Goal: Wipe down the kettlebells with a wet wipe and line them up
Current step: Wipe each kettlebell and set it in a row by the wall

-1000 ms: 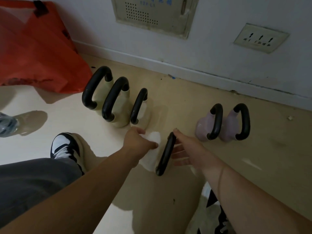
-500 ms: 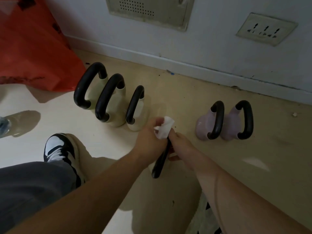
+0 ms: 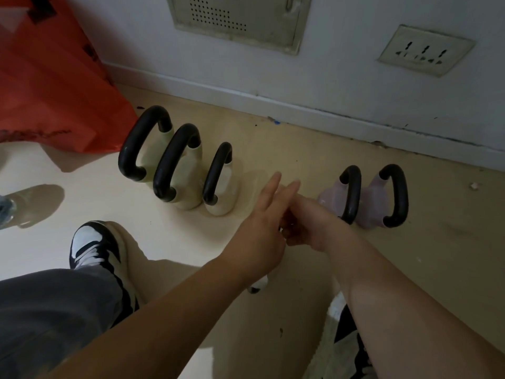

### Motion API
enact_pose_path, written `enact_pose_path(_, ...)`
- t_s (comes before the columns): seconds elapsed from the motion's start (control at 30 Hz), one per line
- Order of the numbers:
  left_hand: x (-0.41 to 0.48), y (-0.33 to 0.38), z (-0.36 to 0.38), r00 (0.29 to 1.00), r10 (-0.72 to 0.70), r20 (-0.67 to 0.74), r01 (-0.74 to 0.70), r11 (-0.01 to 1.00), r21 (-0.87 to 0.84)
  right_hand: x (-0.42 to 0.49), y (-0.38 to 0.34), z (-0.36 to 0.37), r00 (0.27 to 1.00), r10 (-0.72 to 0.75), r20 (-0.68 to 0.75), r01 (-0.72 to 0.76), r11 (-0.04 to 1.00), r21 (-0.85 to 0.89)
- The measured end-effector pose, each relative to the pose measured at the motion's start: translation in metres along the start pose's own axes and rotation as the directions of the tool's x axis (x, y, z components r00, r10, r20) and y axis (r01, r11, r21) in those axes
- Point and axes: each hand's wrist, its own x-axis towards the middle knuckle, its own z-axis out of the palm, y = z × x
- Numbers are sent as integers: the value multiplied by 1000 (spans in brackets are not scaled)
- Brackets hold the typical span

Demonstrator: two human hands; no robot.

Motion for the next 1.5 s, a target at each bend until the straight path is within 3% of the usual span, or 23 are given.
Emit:
enact_pose_path(0.1,2,5,-2,1000,4,26,-3,999,-54,-5,-7,-3,994,33,105,-33,999,-10)
enact_pose_path(0.27,-11,3,3,993,-51,110,65,990,-127,-8,5,-5,997,33,70,-34,999,11)
enact_pose_path(0.37,-14,-1,6,979,-192,-63,169,949,-266,1,15,-6,997,0,-79,8,994,109)
enact_pose_path(0.4,-12,-6,5,953,-260,-158,215,943,-253,1,17,-5,993,-9,-119,22,994,107)
enact_pose_path(0.47,-7,-17,1,910,-320,-262,317,947,-54,4,24,-1,984,-37,-176,44,998,34)
enact_pose_path(0.53,-8,-21,6,926,-309,-217,334,938,90,8,32,5,978,-72,-198,71,997,-10)
enact_pose_path(0.7,-17,-4,49,949,-311,-40,313,931,186,11,36,3,980,-104,-170,122,988,97)
enact_pose_path(0.83,-5,-7,62,830,-553,-72,557,827,75,21,41,0,965,-115,-237,143,984,103)
enact_pose_path(0.93,6,-8,68,792,-601,-108,604,797,-11,30,50,6,956,-66,-286,112,983,147)
enact_pose_path(1.0,17,-13,63,765,-643,-35,633,760,-147,36,54,8,955,-16,-295,79,976,203)
enact_pose_path(1.03,23,-18,57,739,-670,66,664,709,-236,36,53,9,956,6,-293,62,973,224)
enact_pose_path(1.13,27,-34,25,593,-664,456,791,376,-482,40,55,8,971,38,-235,18,973,231)
enact_pose_path(1.17,25,-36,16,569,-636,522,808,315,-498,42,58,8,978,27,-207,20,975,220)
enact_pose_path(1.2,24,-36,13,576,-632,519,807,338,-484,44,61,7,983,1,-182,39,976,212)
enact_pose_path(1.27,24,-28,25,679,-644,351,734,598,-323,44,60,4,986,-47,-158,72,984,160)
enact_pose_path(1.33,10,-19,48,819,-563,108,572,816,-80,38,58,0,993,-61,-98,72,991,115)
enact_pose_path(1.4,-16,-21,62,929,-367,-50,369,927,65,31,56,-7,997,-77,-23,80,990,115)
enact_pose_path(1.5,-60,-43,59,986,-166,16,167,982,-93,23,56,-11,996,-79,48,75,993,95)
